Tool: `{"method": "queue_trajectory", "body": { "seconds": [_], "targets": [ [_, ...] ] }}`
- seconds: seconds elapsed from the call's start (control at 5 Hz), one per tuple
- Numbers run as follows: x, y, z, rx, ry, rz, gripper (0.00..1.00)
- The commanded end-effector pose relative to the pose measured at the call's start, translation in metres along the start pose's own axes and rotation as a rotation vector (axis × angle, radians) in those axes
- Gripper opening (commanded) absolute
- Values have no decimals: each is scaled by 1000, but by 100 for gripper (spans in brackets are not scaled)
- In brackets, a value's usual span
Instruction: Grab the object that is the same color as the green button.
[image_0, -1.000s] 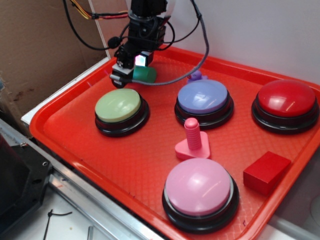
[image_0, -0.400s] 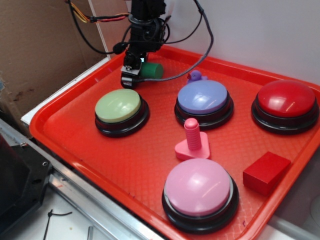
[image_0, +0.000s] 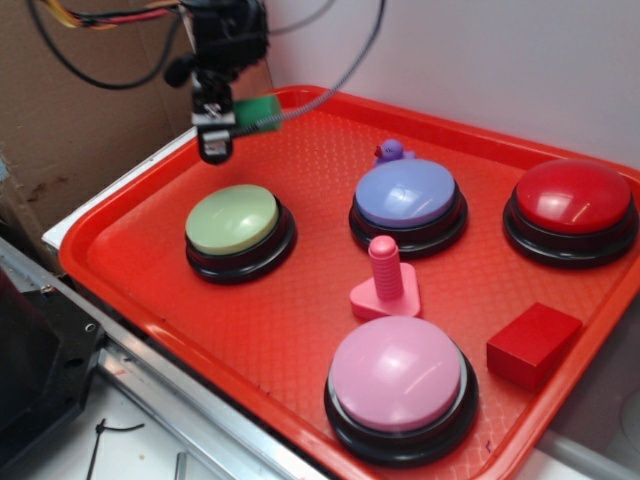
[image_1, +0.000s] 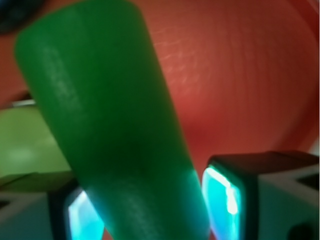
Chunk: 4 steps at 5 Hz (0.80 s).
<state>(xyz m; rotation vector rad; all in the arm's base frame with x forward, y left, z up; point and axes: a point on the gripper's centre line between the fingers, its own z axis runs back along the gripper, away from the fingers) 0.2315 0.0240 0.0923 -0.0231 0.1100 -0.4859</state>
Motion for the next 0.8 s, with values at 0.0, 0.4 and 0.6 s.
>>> {"method": "queue_trajectory", "body": {
  "seconds": [0.0, 0.4, 0.6],
  "targets": [
    [-25, -82, 105, -102, -169, 239, 0],
    [-32, -80, 151, -36, -255, 291, 0],
    [-33, -79, 147, 7, -259, 300, 0]
  ]
}}
